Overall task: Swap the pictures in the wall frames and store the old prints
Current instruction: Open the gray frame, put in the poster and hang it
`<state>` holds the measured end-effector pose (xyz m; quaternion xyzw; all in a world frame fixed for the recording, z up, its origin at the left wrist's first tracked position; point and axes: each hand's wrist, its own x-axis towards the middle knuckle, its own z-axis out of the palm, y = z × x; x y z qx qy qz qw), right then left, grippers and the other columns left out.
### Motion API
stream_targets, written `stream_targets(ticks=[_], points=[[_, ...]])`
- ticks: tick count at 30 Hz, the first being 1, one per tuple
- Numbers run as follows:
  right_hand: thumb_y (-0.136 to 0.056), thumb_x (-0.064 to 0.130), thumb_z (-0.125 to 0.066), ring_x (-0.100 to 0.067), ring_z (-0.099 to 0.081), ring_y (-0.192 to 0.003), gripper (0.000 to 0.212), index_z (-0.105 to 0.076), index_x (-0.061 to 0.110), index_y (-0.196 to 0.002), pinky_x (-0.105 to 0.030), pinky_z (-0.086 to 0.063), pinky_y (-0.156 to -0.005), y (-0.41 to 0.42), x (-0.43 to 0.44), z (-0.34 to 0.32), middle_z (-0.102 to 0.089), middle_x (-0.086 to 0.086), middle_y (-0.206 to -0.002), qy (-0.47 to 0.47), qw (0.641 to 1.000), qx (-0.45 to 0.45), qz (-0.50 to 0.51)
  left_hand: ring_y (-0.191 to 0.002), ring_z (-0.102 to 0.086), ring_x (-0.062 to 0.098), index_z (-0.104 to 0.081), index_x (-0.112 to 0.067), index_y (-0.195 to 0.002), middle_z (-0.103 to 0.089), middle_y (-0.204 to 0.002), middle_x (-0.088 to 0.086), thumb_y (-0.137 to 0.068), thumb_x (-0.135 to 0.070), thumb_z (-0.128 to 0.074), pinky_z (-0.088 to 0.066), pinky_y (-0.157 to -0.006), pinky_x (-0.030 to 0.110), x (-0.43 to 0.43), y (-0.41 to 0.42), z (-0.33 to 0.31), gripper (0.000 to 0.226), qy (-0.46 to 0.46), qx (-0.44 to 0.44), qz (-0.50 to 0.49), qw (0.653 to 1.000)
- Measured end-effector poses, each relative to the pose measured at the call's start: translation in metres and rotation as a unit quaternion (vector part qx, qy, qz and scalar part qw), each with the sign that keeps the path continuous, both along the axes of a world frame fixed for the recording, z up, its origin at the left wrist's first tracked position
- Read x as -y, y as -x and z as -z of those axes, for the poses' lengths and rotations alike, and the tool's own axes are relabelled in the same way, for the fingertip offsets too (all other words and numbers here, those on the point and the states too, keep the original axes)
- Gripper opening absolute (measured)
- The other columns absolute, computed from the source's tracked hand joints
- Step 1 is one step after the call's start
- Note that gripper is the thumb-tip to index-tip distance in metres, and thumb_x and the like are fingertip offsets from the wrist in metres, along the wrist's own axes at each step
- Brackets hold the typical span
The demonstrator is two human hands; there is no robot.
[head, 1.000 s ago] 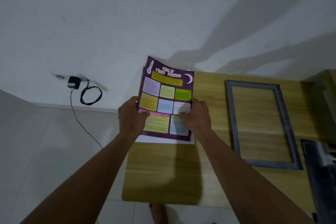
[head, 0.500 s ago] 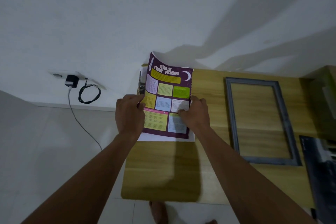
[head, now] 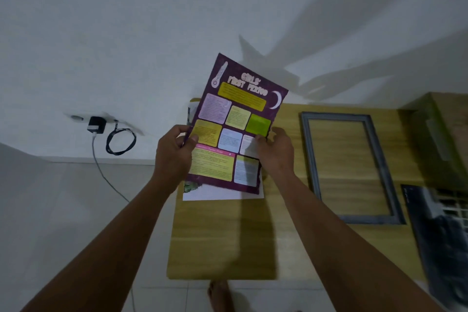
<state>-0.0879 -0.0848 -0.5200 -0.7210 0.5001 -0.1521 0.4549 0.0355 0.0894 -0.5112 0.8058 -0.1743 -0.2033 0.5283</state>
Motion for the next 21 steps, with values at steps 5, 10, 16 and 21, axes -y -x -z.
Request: stream_targets(ticks=[5,10,16,21], points=[[-0.092,0.053,-0.059,-0.014,-0.058,-0.114,0.052,-0.055,0.021,-0.133,-0.025,-0.042,-0.084,-0.012,-0.005,-0.043,-0.063,0.005,-0.127,-0.024,0.997,0.055,-0.050,-0.087,-0.071,0.007,-0.066,-0.018,-0.110,-0.074,-0.097,-0.004,-0.094,-0.021,-0.062,-0.058,-0.075,0.031,0.012,0.025,-0.020,0.017,0.042,0.068,0.036,0.996],[-0.087,0.047,-0.066,-0.015,-0.065,-0.102,0.041,-0.062,0.020,-0.118,-0.034,-0.053,-0.087,-0.014,-0.004,-0.098,-0.069,0.006,-0.110,-0.040,0.990,0.123,-0.059,-0.087,-0.062,-0.014,-0.069,-0.019,-0.115,-0.070,-0.104,-0.012,-0.093,-0.016,-0.063,-0.047,-0.081,0.006,0.039,0.066,-0.055,0.023,0.046,0.171,0.081,0.981],[-0.083,0.008,-0.045,-0.024,-0.065,-0.077,0.017,-0.060,0.017,-0.084,-0.033,-0.054,-0.059,0.031,0.028,-0.137,-0.066,-0.002,-0.081,0.042,0.994,0.094,0.042,-0.097,-0.063,-0.007,-0.067,-0.030,-0.119,-0.069,-0.107,-0.019,-0.092,-0.045,-0.059,-0.055,-0.077,0.018,0.065,0.109,-0.092,0.032,0.090,0.153,0.129,0.976],[-0.094,0.013,-0.050,-0.013,-0.072,-0.084,0.023,-0.063,0.029,-0.105,-0.041,-0.061,-0.076,0.098,0.065,-0.150,-0.073,0.008,-0.096,-0.041,0.986,0.155,0.039,-0.115,-0.061,0.020,-0.049,-0.040,-0.132,-0.059,-0.134,-0.004,-0.094,-0.049,-0.051,-0.055,-0.090,0.048,0.100,0.111,-0.099,0.040,0.013,0.081,0.039,0.996]])
